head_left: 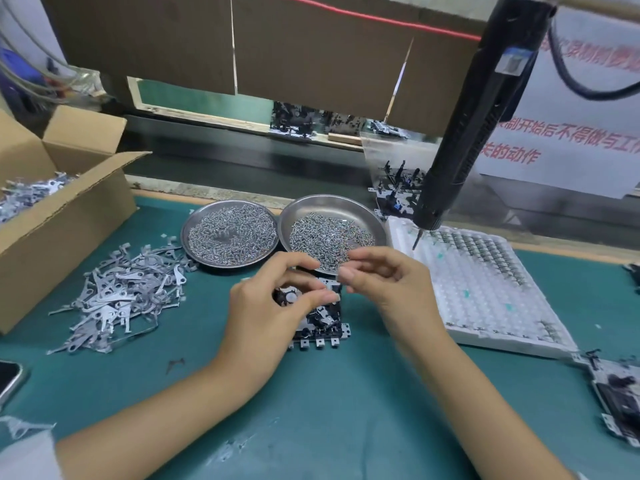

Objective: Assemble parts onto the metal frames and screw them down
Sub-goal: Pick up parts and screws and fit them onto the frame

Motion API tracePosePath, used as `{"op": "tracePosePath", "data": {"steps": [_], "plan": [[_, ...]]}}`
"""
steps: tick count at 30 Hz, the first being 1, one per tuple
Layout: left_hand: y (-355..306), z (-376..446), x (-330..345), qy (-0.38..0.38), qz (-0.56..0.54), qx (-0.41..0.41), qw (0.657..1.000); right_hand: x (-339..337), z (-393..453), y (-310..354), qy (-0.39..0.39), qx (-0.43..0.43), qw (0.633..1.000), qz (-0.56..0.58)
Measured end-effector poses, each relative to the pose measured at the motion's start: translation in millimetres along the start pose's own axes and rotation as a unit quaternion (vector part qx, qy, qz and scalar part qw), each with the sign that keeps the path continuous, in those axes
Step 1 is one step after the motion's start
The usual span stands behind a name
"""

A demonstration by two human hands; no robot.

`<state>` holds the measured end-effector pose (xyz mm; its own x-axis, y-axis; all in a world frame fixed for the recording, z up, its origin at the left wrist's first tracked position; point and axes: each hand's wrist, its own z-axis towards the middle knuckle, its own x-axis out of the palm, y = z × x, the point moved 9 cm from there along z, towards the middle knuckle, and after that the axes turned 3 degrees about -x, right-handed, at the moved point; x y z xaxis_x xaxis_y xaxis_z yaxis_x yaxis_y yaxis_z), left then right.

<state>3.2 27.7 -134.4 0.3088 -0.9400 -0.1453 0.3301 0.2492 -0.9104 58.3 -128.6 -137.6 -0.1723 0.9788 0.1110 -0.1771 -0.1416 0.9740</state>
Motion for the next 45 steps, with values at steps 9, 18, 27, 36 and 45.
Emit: {"op": "tracePosePath", "data": {"steps": [9, 18, 27, 36, 45], "plan": [[-0.8, -6.3, -4.0, -0.039, 0.047, 0.017, 0.998, 10.8, -18.1, -9.4, 0.003, 0.039, 0.999, 0.023], [-0.4, -7.4, -4.8, -0.045, 0.075, 0.044, 0.995, 14.2, -19.8, -8.7, 0.002, 0.033, 0.999, -0.004], [-5.4, -8.6, -4.7, -0.04, 0.101, 0.078, 0.991, 15.0, -20.6, -9.7, 0.006, 0.016, 1.0, -0.025], [-13.6, -18.4, 0.2, 0.008, 0.099, 0.156, 0.983, 35.9, -20.7, -26.6, 0.18, 0.144, 0.972, 0.05], [2.6, -9.6, -11.2, -0.032, 0.041, 0.069, 0.996, -43.7, 5.0, 23.2, 0.071, 0.031, 0.982, -0.172]]}}
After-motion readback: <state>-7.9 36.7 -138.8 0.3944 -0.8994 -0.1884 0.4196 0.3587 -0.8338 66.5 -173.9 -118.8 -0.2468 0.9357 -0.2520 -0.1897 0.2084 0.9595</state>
